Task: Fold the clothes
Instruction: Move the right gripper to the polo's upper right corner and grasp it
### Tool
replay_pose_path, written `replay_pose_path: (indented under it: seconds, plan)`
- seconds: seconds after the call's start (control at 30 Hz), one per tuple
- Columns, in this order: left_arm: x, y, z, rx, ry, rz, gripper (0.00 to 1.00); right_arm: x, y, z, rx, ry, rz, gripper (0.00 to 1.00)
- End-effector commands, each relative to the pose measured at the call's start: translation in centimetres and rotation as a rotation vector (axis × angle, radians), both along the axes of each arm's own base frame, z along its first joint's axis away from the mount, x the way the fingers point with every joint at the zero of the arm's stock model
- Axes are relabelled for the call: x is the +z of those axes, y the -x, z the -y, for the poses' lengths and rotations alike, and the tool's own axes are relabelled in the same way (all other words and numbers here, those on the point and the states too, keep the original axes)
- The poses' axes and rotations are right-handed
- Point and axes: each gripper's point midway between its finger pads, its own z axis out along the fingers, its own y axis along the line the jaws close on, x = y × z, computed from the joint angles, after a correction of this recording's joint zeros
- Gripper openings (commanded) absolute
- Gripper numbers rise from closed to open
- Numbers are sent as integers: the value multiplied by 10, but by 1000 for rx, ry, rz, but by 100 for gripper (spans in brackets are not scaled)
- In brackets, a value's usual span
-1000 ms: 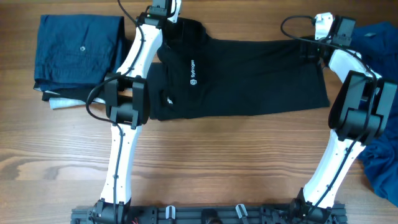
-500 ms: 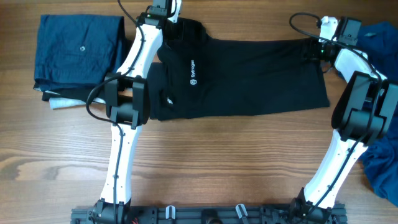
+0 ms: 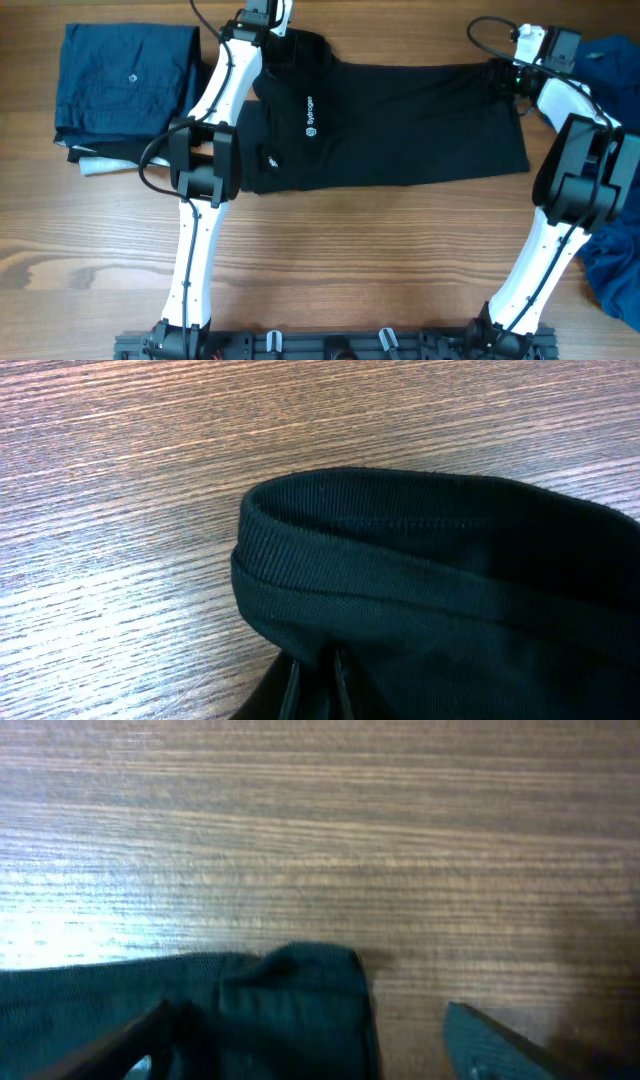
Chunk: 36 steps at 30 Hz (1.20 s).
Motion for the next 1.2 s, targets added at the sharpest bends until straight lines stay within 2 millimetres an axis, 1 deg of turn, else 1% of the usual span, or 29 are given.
replay_pose_path:
  seconds: [0.0,0.07,0.1,0.17,0.3,0.33,0.4,0.47,0.53,0.57,0.6,0.67,0.77,0.8,0.9,0.97,1.17]
  plan:
    - [-36,11,0,2,-15,-69,11,-57,21,-11,-2,-58,-116,90]
    - [-36,11,0,2,-15,-69,11,-57,24,-12,-2,-64,-136,88]
    - [-36,11,0,2,-15,-69,11,-54,24,-12,-2,-67,-149,87]
    - [-36,11,0,2,-15,-69,11,-41,21,-10,-7,-68,-175,86]
    - [-36,11,0,2,-16,-69,11,9,9,-6,-35,-94,-206,85]
    - [-36,12,0,2,-15,-70,11,27,5,-5,-53,-109,-207,82]
    - [-36,12,0,2,-16,-72,11,52,0,-5,-52,-109,-193,81]
    - [-36,12,0,2,-16,-71,11,59,-5,-5,-39,-108,-168,80]
    - [-36,12,0,2,-16,-71,11,48,-5,-6,-19,-101,-183,80]
    - [-36,12,0,2,-16,-72,11,38,-5,-8,-6,-96,-197,79]
    - [-36,12,0,2,-16,-72,11,27,-5,-12,20,-93,-210,80]
    - [-36,12,0,2,-16,-73,11,-4,-8,-21,90,-62,-234,81]
    - [-36,13,0,2,-17,-76,11,-27,-13,-30,175,-5,-235,83]
    - [-37,14,0,2,-18,-80,11,-32,-16,-28,166,23,-232,84]
    - [-38,16,-1,2,-20,-89,11,-28,-30,-23,151,66,-178,84]
    - [-38,17,-1,2,-21,-93,11,-26,-35,-22,134,61,-158,84]
    - [-39,17,-1,2,-21,-95,11,-34,-22,-19,77,10,-214,83]
